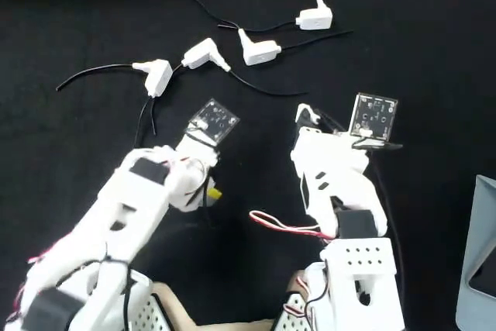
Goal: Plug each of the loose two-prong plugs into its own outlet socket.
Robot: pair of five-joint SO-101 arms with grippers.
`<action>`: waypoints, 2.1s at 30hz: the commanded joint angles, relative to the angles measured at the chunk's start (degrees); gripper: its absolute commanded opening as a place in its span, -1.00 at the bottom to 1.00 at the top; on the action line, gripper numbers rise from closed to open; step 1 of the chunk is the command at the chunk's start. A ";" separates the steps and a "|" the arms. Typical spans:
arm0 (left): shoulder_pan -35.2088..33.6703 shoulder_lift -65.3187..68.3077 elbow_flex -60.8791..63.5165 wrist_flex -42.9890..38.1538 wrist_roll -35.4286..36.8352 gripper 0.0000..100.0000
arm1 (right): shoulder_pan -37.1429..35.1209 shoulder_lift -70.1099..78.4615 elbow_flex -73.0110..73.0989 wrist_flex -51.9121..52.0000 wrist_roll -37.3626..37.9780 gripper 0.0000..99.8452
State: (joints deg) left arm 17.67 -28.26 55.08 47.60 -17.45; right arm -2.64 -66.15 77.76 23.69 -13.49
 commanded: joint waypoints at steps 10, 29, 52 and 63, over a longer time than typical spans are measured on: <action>-7.43 21.63 -18.51 -1.05 2.11 -0.44 | -0.62 -0.57 -0.75 -1.32 -0.44 -0.98; -16.40 30.95 -31.69 4.22 0.35 -0.40 | -0.62 -0.57 -0.66 -1.32 -0.18 -0.98; -18.51 30.95 -47.16 25.32 -2.02 -0.47 | -0.62 -0.57 -0.57 -1.32 -0.09 -0.98; -28.62 31.56 -34.33 14.07 -7.91 -0.46 | -0.62 -0.57 -0.48 -1.32 -0.09 -0.98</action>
State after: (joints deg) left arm -6.86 4.09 16.40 68.09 -22.20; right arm -2.55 -66.15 77.76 23.69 -13.49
